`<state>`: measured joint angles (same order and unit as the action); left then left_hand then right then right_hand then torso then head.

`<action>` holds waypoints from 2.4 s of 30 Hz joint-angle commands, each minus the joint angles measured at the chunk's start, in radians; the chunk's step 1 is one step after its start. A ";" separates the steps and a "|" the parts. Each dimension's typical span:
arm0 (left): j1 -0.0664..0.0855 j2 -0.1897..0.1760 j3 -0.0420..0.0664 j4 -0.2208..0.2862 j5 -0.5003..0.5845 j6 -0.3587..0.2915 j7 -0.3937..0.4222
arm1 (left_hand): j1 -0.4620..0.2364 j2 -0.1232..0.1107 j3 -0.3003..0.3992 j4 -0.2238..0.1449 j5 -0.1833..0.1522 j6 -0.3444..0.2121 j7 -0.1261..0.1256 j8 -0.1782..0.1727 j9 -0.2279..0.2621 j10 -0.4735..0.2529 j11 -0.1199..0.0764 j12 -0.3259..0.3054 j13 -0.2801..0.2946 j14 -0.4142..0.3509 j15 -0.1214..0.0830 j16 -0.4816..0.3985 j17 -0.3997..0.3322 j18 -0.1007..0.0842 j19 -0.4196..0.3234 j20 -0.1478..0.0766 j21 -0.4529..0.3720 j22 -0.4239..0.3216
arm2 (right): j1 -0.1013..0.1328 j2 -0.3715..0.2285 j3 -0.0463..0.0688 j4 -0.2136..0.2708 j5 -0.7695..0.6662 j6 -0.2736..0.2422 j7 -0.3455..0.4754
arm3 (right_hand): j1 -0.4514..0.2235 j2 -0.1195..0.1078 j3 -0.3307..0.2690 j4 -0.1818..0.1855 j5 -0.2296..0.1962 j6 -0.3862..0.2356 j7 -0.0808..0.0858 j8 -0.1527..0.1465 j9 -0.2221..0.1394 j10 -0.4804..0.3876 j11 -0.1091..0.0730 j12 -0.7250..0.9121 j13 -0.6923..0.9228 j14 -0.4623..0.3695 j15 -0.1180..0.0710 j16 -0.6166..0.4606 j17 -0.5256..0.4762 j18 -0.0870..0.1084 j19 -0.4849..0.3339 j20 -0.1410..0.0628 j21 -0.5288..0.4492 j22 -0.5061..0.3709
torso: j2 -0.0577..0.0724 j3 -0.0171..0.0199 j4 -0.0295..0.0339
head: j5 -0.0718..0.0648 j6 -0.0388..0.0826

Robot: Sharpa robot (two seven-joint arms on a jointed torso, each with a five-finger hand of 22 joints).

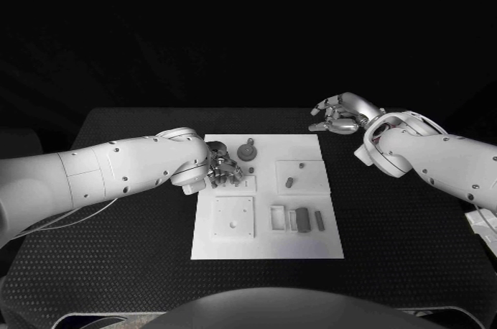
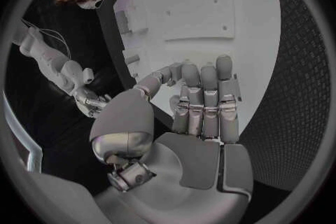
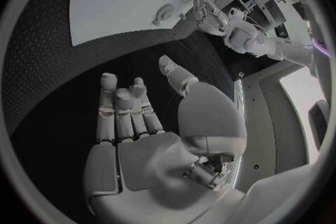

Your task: Assemble the parts on the task board

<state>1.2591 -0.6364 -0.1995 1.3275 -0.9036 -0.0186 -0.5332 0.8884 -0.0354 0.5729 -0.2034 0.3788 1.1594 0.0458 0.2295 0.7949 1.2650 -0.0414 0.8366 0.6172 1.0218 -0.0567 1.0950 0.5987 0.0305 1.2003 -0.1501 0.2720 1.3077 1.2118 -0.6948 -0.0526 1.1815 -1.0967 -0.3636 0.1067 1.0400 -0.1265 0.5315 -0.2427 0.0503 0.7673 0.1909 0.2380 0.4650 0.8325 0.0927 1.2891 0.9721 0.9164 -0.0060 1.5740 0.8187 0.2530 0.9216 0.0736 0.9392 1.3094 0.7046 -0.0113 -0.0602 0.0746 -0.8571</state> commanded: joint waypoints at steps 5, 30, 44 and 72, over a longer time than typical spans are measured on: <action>0.001 0.007 0.001 -0.006 0.011 0.025 -0.001 | 0.049 0.054 0.089 -0.086 0.002 0.005 -0.001 0.007 0.015 0.015 -0.020 0.006 0.002 0.003 0.002 0.004 0.002 0.012 -0.002 -0.004 0.007 0.025 | -0.002 0.002 0.000 -0.001 -0.001 0.012 0.005 | -0.008 0.001 0.001 0.008 0.000 0.002 0.010 0.004 -0.001 -0.008 -0.002 0.006 -0.002 -0.001 -0.008 0.004 -0.002 0.009 -0.007 -0.003 -0.004 0.014 | 0.000 -0.0006 -0.0003 | 0.001 -0.001; 0.001 0.019 0.000 -0.006 -0.063 0.032 -0.008 | 0.052 0.061 0.089 -0.085 -0.037 -0.007 0.003 0.005 0.024 0.005 -0.017 0.009 0.001 -0.004 0.002 0.008 0.001 0.011 -0.009 -0.004 0.015 0.024 | -0.003 0.003 0.000 -0.001 -0.001 0.013 0.006 | -0.008 0.001 0.001 0.009 0.000 0.002 0.010 0.005 -0.002 -0.008 -0.002 0.007 -0.003 -0.002 -0.008 0.005 -0.003 0.009 -0.008 -0.003 -0.004 0.014 | 0.000 0.0000 0.0001 | 0.000 -0.004; 0.001 0.024 -0.001 -0.010 -0.085 0.040 -0.013 | 0.054 0.064 0.090 -0.084 -0.051 -0.011 0.004 0.004 0.026 0.004 -0.017 0.009 0.000 -0.006 0.001 0.009 0.000 0.011 -0.011 -0.004 0.017 0.024 | -0.005 0.004 0.000 -0.001 -0.001 0.013 0.006 | -0.008 0.000 0.001 0.009 0.000 0.001 0.010 0.005 -0.002 -0.009 -0.002 0.008 -0.004 -0.002 -0.008 0.005 -0.003 0.009 -0.008 -0.003 -0.005 0.014 | 0.000 -0.0006 0.0004 | 0.001 -0.008; 0.000 0.032 -0.003 -0.015 -0.076 0.045 -0.016 | 0.055 0.071 0.090 -0.084 -0.094 -0.019 0.006 -0.003 0.027 0.001 -0.015 0.014 0.000 -0.007 0.002 0.011 -0.002 0.011 -0.014 -0.004 0.022 0.023 | -0.006 0.004 0.000 -0.001 -0.001 0.014 0.006 | -0.008 0.000 0.001 0.010 0.000 0.001 0.010 0.005 -0.003 -0.009 -0.002 0.009 -0.005 -0.002 -0.008 0.006 -0.004 0.009 -0.008 -0.003 -0.005 0.014 | 0.000 0.0001 -0.0002 | 0.001 -0.014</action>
<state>1.2587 -0.6054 -0.2023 1.3123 -0.9793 0.0142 -0.5484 0.8844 -0.0314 0.5732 -0.2034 0.2890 1.1474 0.0525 0.2231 0.7950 1.2615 -0.0448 0.8464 0.6176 1.0216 -0.0566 1.1009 0.5980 0.0303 1.1915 -0.1555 0.2879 1.3076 1.2062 -0.6910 -0.0526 1.1800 -1.0964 -0.3610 0.1070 1.0400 -0.1264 0.5314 -0.2372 0.0503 0.7698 0.1917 0.2379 0.4636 0.8294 0.0894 1.2929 0.9684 0.9164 -0.0057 1.5740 0.8161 0.2413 0.9179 0.0701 0.9393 1.3094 0.7047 -0.0113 -0.0602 0.0756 -0.8704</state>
